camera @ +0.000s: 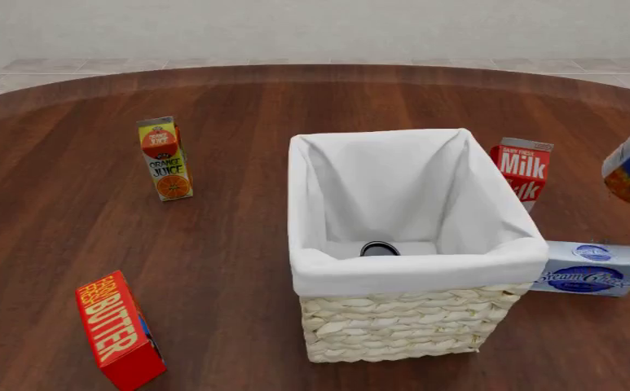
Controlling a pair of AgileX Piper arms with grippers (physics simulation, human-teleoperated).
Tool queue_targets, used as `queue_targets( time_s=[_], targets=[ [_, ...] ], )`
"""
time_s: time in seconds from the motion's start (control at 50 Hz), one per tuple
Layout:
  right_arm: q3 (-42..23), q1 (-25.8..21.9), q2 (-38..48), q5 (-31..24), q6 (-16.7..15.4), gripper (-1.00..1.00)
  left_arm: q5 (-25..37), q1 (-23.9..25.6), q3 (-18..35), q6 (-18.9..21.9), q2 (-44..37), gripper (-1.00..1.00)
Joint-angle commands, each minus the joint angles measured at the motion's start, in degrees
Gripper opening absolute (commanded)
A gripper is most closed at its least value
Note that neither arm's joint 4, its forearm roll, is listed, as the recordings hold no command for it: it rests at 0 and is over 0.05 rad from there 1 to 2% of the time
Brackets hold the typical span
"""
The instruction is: Pick up the alphabet soup and the tomato sauce, and put them in the basket.
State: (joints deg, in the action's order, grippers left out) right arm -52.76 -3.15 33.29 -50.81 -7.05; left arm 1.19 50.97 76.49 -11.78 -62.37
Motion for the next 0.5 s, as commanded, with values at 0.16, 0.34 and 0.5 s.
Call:
queue_targets(
  time_s=[0.16,0.34,0.5],
  targets=[
    [-7.47,-3.85,3.66,0.33,0.25,-1.0,-0.2,-0.36,-0.09,-0.17,0.02,1.0],
    [-8.93,-6.95,5.5,1.24,0.55,-1.0,-0.22,-0.43,-0.07,-0.22,0.14,1.0],
    [-10.47,-10.04,7.65,2.4,0.56,-1.0,-0.11,-0.88,-0.11,-0.23,0.23,1.0]
  ],
)
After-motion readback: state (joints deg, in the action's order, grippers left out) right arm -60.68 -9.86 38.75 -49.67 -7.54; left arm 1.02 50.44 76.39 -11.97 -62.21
